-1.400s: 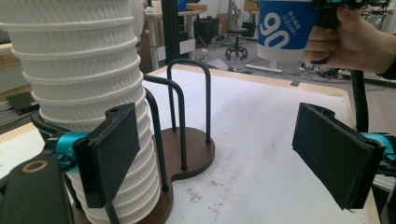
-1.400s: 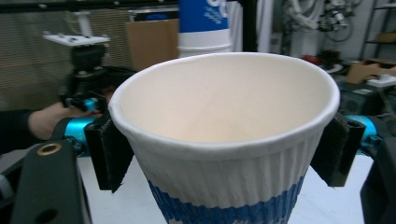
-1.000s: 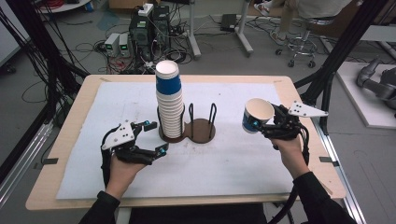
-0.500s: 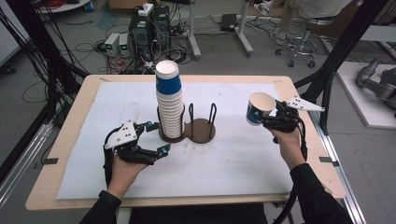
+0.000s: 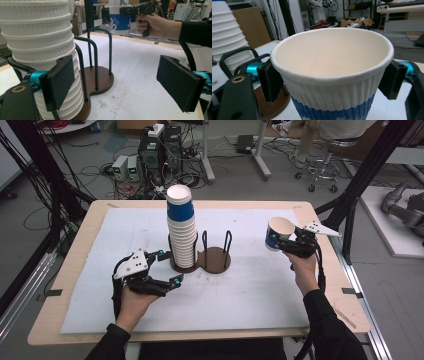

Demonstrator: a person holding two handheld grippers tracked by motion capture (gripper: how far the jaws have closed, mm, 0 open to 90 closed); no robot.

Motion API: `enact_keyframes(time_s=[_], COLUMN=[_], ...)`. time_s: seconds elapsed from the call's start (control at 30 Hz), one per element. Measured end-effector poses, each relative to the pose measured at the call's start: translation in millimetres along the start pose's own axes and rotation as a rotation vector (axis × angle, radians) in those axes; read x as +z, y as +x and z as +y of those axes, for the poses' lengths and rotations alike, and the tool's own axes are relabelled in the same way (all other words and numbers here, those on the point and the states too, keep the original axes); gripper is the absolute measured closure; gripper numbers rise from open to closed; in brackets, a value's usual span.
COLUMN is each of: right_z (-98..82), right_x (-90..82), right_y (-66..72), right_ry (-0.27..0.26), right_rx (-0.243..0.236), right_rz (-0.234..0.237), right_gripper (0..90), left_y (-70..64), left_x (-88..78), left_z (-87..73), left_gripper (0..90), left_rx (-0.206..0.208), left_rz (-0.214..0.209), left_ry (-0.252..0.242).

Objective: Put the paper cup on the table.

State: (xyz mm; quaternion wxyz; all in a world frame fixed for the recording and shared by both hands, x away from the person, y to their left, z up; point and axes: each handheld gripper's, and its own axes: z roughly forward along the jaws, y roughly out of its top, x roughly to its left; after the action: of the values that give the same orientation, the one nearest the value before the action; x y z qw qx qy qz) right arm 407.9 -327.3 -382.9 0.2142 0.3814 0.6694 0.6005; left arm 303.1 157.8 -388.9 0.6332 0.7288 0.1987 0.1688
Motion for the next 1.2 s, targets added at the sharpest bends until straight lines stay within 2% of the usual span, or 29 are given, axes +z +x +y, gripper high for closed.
enact_keyframes(time_s=[0.3,0.37,0.5,0.63,1.13,1.2], right_z=[-8.4,-12.5,-21.7,-32.2,-46.2,-47.9], right_x=[11.4,13.3,18.1,23.1,32.9,33.8], right_y=[-4.6,-5.0,-7.6,-12.0,-19.8,-19.6], right_ry=[0.023,0.017,0.039,0.063,0.132,0.146], right_rx=[0.015,0.011,0.004,0.018,0.03,0.018], right_rz=[-0.037,-0.055,-0.089,-0.113,-0.135,-0.142], right_gripper=[20.5,20.7,20.7,20.7,20.6,20.5], left_y=[0.3,0.0,-0.2,-0.6,-1.0,-1.1], left_x=[0.4,0.5,0.6,0.8,1.2,1.2], left_z=[-0.4,-0.5,-0.7,-0.9,-2.0,-1.9], left_gripper=[14.8,14.8,14.8,14.8,14.8,14.7], left_rx=[0.002,0.002,0.003,0.004,0.001,0.002], left_rz=[-0.006,-0.007,-0.008,-0.008,-0.011,-0.012], left_ry=[0.001,0.0,0.001,0.001,0.008,0.006])
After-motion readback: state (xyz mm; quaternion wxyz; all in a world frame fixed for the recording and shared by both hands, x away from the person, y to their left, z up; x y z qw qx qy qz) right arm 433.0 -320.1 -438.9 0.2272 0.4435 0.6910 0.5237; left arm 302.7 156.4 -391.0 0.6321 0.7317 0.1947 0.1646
